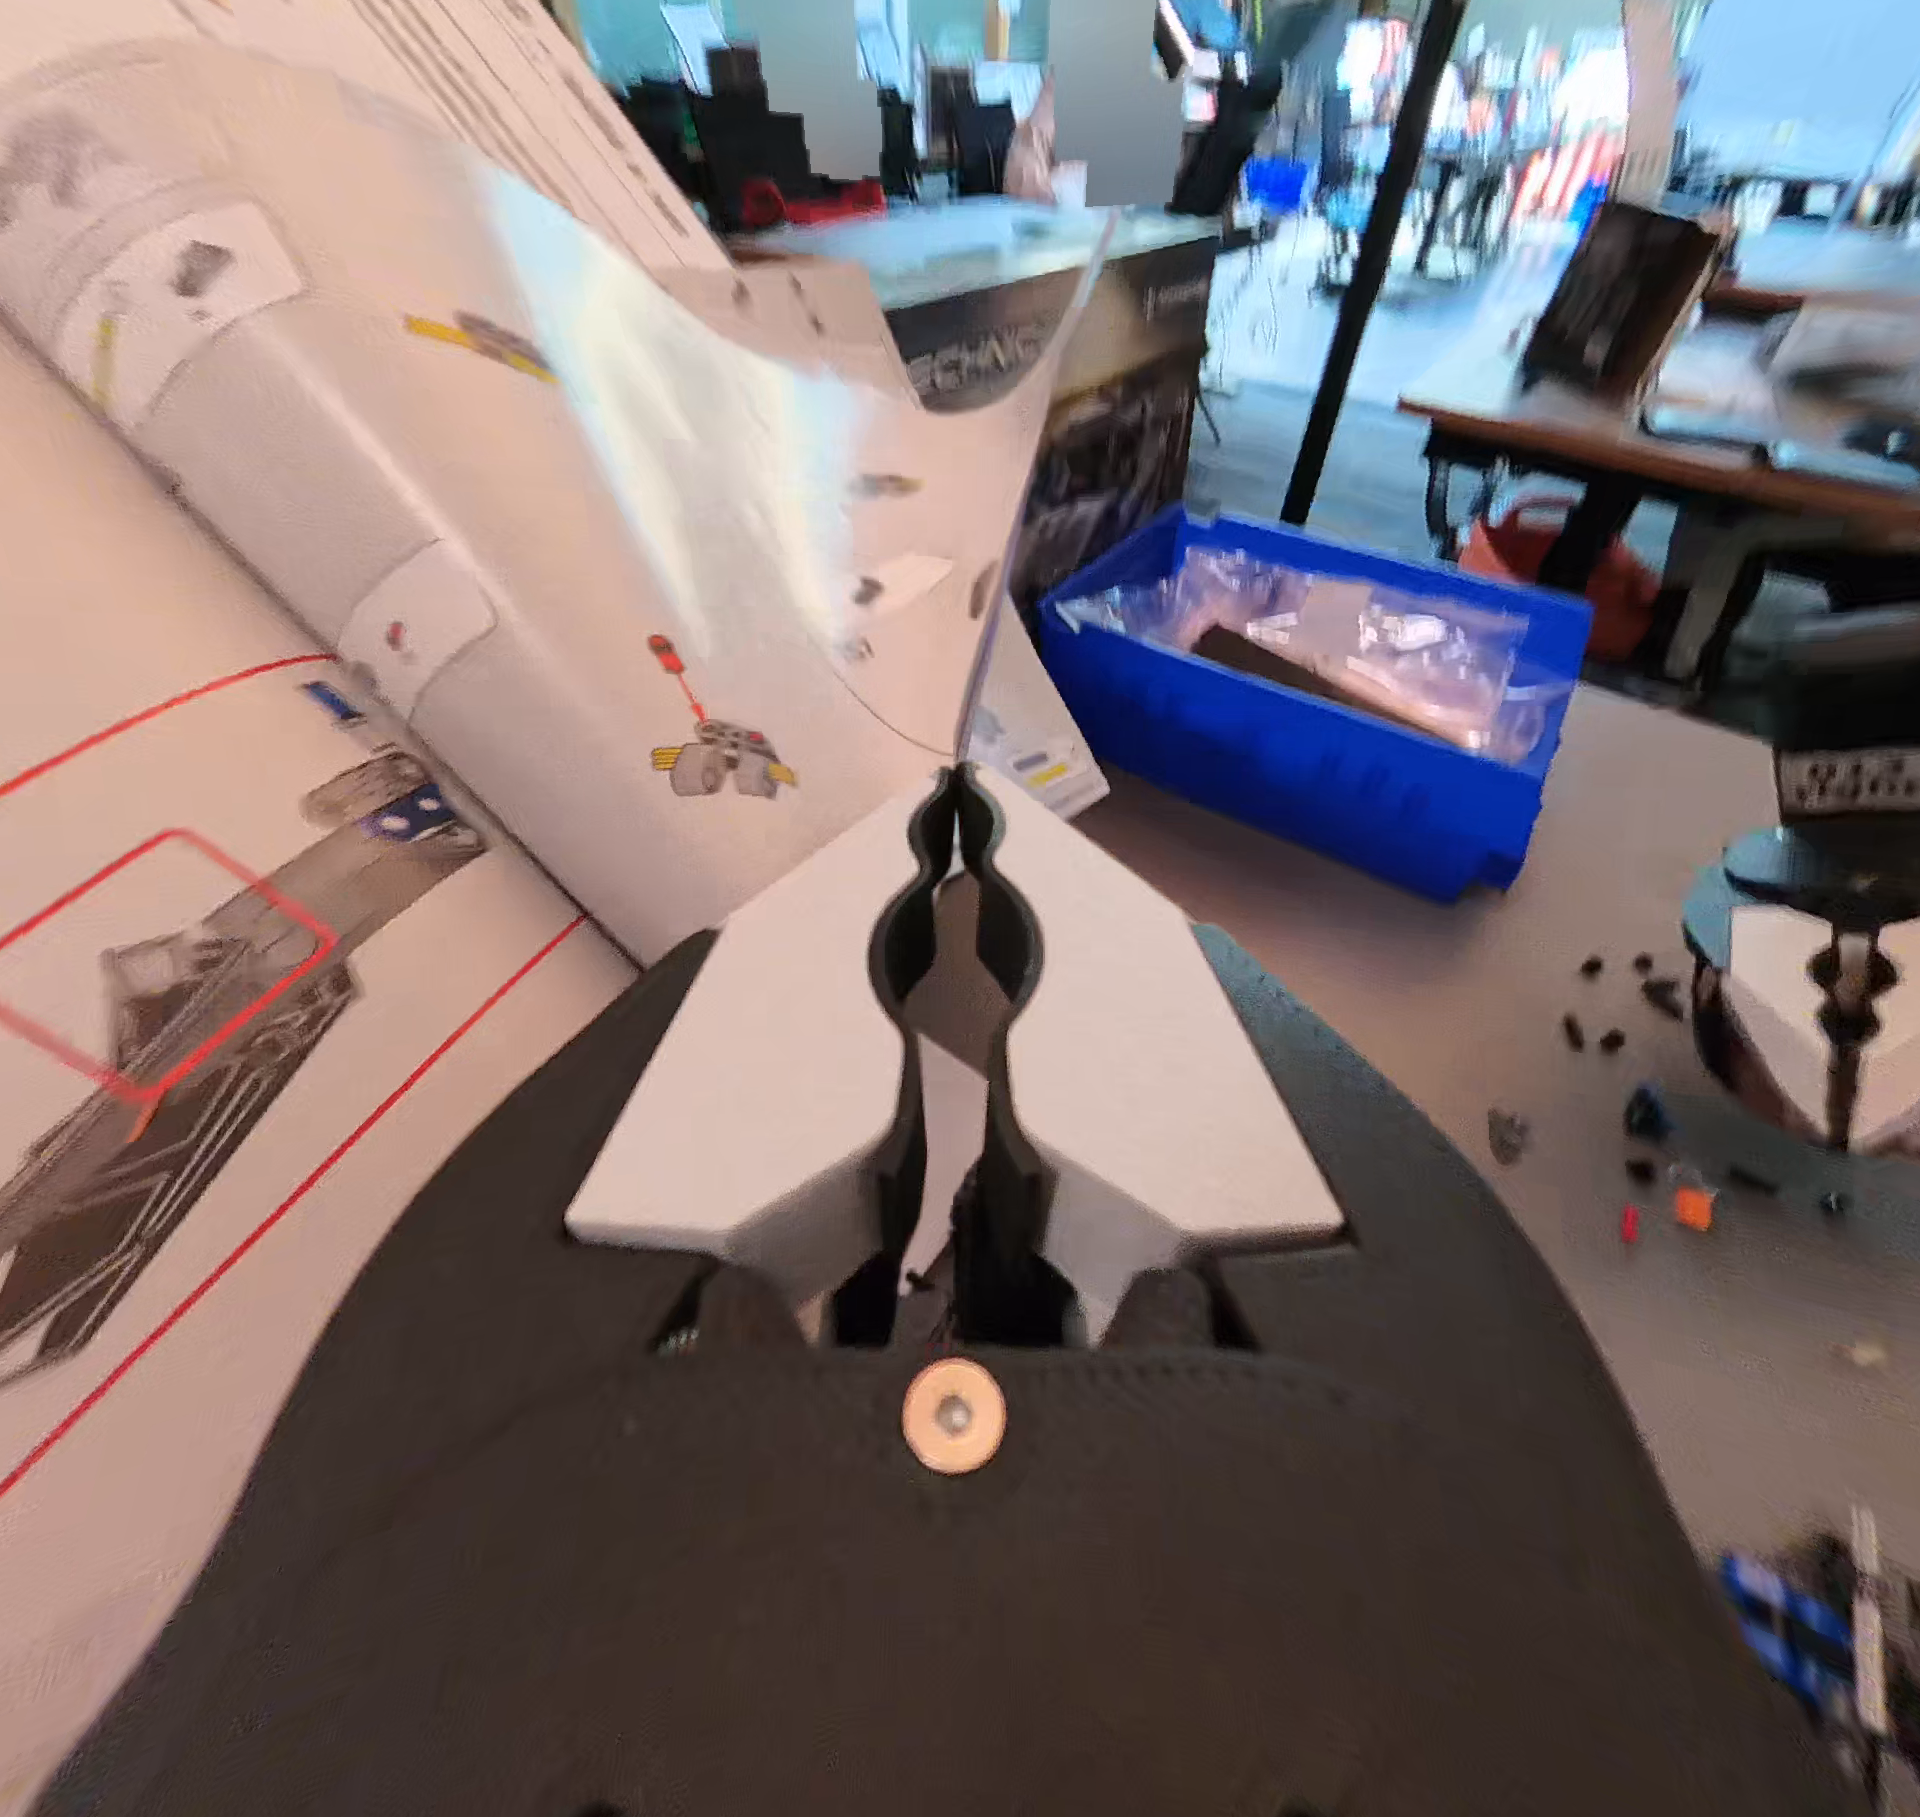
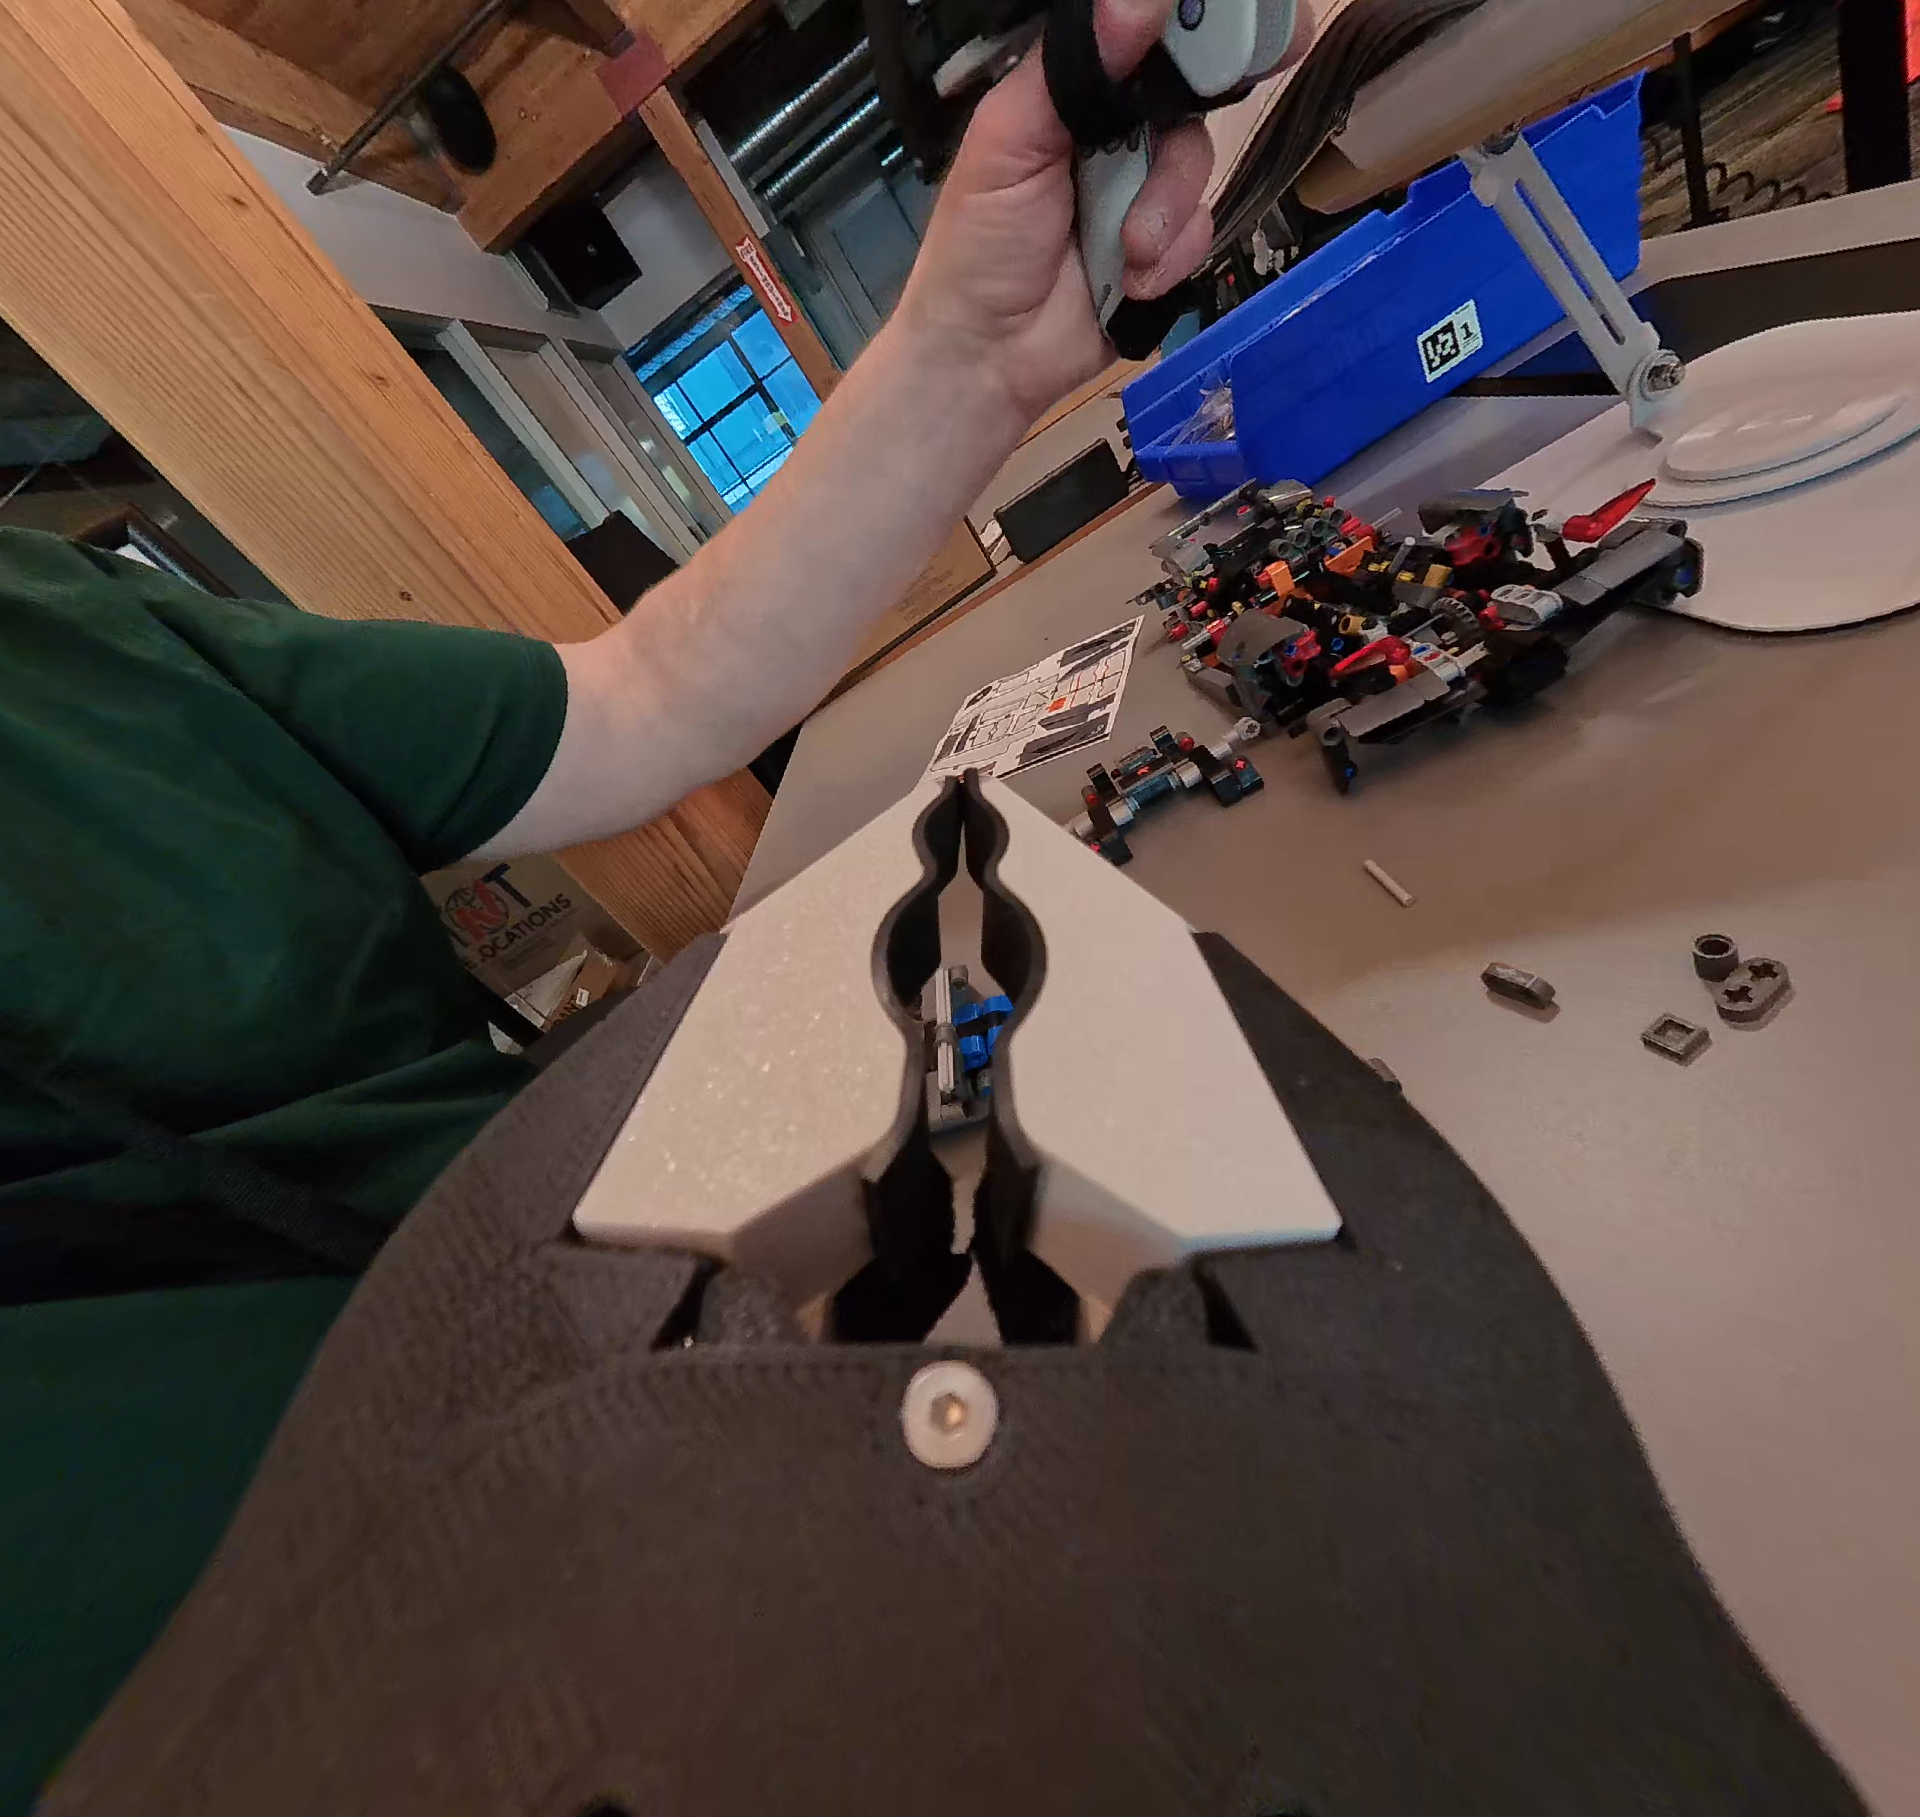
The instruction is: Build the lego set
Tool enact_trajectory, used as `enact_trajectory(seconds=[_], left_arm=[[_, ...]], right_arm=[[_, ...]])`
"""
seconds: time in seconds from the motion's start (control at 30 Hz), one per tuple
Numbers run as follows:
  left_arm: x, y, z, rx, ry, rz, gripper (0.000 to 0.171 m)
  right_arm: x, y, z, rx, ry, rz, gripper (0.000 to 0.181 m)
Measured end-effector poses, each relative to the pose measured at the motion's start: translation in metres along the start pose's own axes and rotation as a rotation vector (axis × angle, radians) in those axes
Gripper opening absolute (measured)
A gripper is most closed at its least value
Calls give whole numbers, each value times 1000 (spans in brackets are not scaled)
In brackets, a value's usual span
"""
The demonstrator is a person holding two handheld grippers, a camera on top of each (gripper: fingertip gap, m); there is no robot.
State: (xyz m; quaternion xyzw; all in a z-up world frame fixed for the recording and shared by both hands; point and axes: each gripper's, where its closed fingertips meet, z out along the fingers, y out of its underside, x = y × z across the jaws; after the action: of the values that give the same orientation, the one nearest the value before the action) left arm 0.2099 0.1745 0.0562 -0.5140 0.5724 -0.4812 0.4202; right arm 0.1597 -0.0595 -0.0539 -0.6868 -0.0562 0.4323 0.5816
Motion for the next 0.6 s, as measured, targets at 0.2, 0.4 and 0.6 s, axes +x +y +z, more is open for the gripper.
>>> enact_trajectory(seconds=[0.2,0.4,0.6], left_arm=[[-25,-19,-57,281,-124,-143,0],[-52,10,-101,362,-270,-342,0],[15,34,-69,167,-208,-173,0]], right_arm=[[-1,0,1,2,-5,5,0],[0,2,4,-7,-8,9,0],[0,3,4,-6,-9,10,0]])
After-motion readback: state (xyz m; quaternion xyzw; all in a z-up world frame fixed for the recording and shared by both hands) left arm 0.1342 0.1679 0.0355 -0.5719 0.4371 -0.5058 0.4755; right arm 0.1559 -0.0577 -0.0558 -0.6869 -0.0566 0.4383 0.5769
